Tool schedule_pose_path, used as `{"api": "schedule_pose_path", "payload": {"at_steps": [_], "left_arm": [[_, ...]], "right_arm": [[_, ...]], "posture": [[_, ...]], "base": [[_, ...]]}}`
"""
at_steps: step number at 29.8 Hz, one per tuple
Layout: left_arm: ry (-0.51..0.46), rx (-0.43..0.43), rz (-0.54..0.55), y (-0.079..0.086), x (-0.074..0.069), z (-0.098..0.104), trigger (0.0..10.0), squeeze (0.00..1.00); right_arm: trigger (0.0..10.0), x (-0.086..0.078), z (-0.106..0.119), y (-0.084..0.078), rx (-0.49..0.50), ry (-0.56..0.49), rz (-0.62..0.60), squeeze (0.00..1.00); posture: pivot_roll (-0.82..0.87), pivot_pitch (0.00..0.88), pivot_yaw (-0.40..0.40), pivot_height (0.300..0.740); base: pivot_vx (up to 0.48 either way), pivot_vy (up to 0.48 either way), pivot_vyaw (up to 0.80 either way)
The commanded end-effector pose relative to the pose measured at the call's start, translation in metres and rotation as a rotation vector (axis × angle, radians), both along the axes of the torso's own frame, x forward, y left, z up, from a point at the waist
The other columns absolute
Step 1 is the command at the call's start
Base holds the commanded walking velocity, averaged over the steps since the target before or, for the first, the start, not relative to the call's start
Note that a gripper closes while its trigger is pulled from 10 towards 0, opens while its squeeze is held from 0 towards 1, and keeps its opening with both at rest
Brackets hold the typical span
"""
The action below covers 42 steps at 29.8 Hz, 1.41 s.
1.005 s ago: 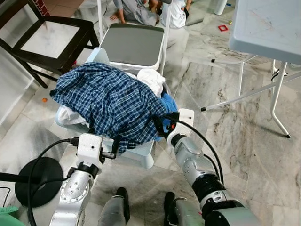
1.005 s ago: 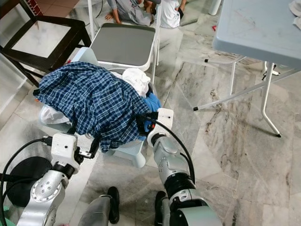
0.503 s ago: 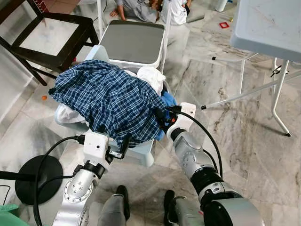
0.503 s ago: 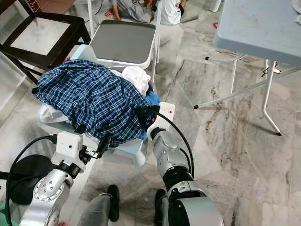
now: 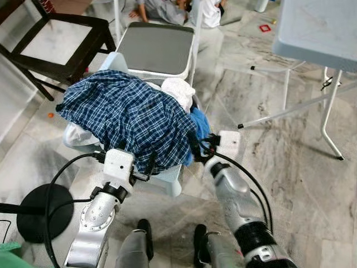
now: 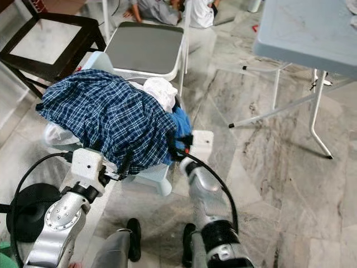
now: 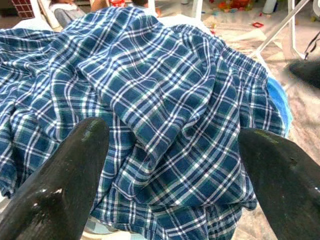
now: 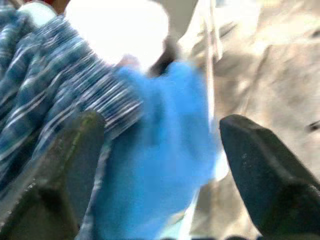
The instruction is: Hang hanger
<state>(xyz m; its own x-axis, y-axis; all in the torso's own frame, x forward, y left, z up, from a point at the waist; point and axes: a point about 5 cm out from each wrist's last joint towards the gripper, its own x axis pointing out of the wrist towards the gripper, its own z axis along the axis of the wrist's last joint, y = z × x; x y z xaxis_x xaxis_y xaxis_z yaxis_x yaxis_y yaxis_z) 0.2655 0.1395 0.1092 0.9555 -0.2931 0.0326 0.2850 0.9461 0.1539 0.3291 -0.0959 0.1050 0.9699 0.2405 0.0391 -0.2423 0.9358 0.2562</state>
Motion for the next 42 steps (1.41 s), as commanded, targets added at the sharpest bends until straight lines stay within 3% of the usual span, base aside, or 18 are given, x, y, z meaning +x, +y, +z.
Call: {"api": "schedule_pose_path", "payload": {"at_steps": [1,4,7,12,25,36,38,39,40,41,42], "left_arm": [[0.032,0.020,0.001,-0.001,-0.002,-0.009,10.0,0.00],[0.031,0.019,0.000,-0.002,0.001,-0.009,10.0,0.00],[0.027,0.015,0.007,-0.005,0.009,-0.008,10.0,0.00],[0.022,-0.001,0.021,-0.005,0.013,-0.009,10.0,0.00],[0.050,-0.023,0.036,-0.004,0.014,-0.013,10.0,0.00],[0.050,-0.023,0.061,0.003,0.014,-0.013,10.0,0.00],[0.044,-0.022,0.075,0.008,0.012,-0.011,10.0,0.00],[0.042,-0.018,0.088,0.011,0.011,-0.010,10.0,0.00],[0.042,-0.018,0.088,0.011,0.011,-0.010,10.0,0.00],[0.039,-0.025,0.119,0.018,0.008,-0.009,10.0,0.00],[0.039,-0.025,0.119,0.018,0.008,-0.009,10.0,0.00]], "right_arm": [[10.0,-0.005,0.002,-0.007,-0.010,-0.011,-0.028,1.00],[10.0,-0.008,0.005,-0.015,-0.029,-0.027,-0.051,1.00],[10.0,-0.023,0.014,-0.037,-0.085,-0.070,-0.107,1.00],[10.0,-0.032,0.019,-0.045,-0.112,-0.078,-0.126,1.00],[10.0,-0.041,0.023,-0.026,-0.135,-0.071,-0.054,1.00],[10.0,-0.045,0.026,-0.027,-0.173,-0.074,-0.028,1.00],[10.0,-0.047,0.027,-0.030,-0.190,-0.081,-0.024,0.93],[10.0,-0.048,0.027,-0.031,-0.196,-0.084,-0.023,0.16],[10.0,-0.048,0.027,-0.031,-0.196,-0.084,-0.023,0.16],[10.0,-0.049,0.027,-0.035,-0.206,-0.082,-0.026,0.00],[10.0,-0.049,0.027,-0.035,-0.206,-0.082,-0.026,0.00]], "posture": [[0.09,0.323,-0.016,0.740],[0.08,0.319,-0.015,0.740],[0.05,0.307,-0.008,0.740],[0.03,0.302,-0.006,0.740],[0.03,0.309,-0.002,0.740],[0.04,0.289,-0.006,0.740],[0.04,0.289,-0.006,0.740],[0.04,0.277,-0.005,0.740],[0.04,0.277,-0.005,0.740],[0.05,0.273,-0.005,0.740],[0.05,0.273,-0.005,0.740]], "base": [[0.000,0.000,0.00],[0.000,0.000,0.00],[0.000,0.000,0.00],[0.000,0.000,0.00],[0.000,-0.166,0.00],[0.000,-0.395,0.00],[0.000,-0.429,0.00],[0.000,-0.330,0.00],[0.000,-0.330,0.00],[0.000,0.000,0.00],[0.000,0.000,0.00]]}}
